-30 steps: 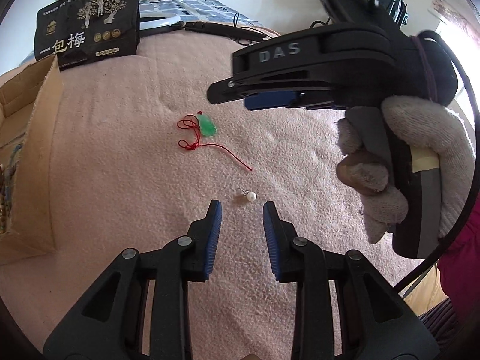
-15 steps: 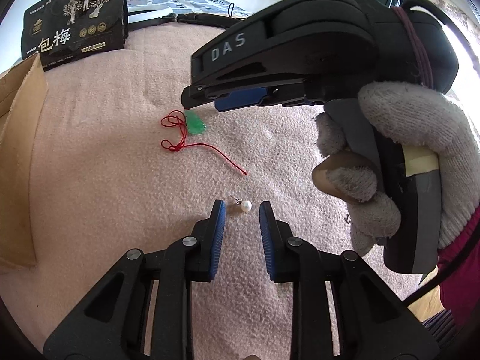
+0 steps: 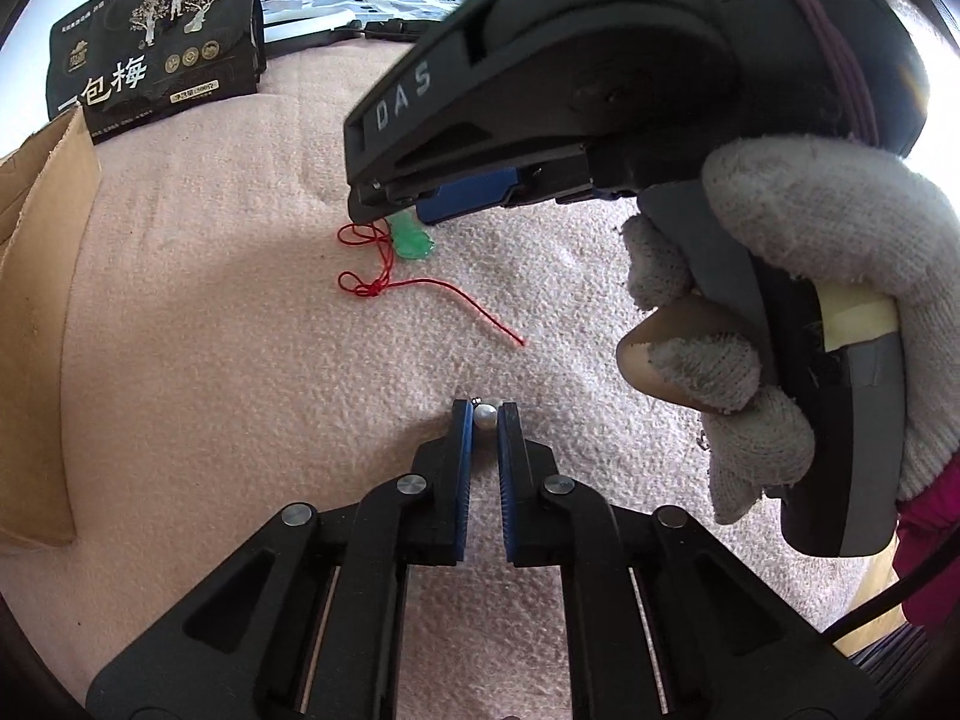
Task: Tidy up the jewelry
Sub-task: 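Close the left tool on the pearl earring while the right tool grasps the green jade pendant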
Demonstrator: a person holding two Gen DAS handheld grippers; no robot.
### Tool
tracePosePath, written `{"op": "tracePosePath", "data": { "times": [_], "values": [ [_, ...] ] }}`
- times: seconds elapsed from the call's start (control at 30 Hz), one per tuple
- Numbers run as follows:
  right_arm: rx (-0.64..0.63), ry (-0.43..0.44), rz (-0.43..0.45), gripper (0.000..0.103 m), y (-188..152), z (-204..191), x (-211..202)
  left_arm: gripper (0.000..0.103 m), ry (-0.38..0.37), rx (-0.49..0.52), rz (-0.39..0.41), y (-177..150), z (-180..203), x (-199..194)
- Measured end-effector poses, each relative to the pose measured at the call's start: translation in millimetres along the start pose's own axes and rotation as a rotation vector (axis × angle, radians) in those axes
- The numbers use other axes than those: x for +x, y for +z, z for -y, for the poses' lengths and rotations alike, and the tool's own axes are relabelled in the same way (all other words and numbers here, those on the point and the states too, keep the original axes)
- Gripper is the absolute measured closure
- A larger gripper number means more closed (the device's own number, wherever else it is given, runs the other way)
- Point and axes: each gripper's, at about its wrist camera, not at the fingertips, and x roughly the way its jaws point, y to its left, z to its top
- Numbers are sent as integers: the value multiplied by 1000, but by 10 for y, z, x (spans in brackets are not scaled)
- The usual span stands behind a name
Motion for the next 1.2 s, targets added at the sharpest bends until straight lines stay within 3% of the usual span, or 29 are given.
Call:
{"op": "tracePosePath", "data": {
  "times": [0.23, 0.53, 1.0, 1.2],
  "values": [
    [-46, -48, -12, 82, -11, -31, 28, 97, 15, 7, 2, -23, -43, -35],
    [-85, -84, -17, 87, -5, -65, 27, 97, 42, 0, 5, -71, -164, -97],
    [-171, -150, -15, 92, -44, -180, 0, 97, 79, -32, 19, -113, -385, -250],
    [-137, -143, 29, 92, -95, -105, -213, 97, 67, -34, 55, -128, -385, -459]
  ]
}}
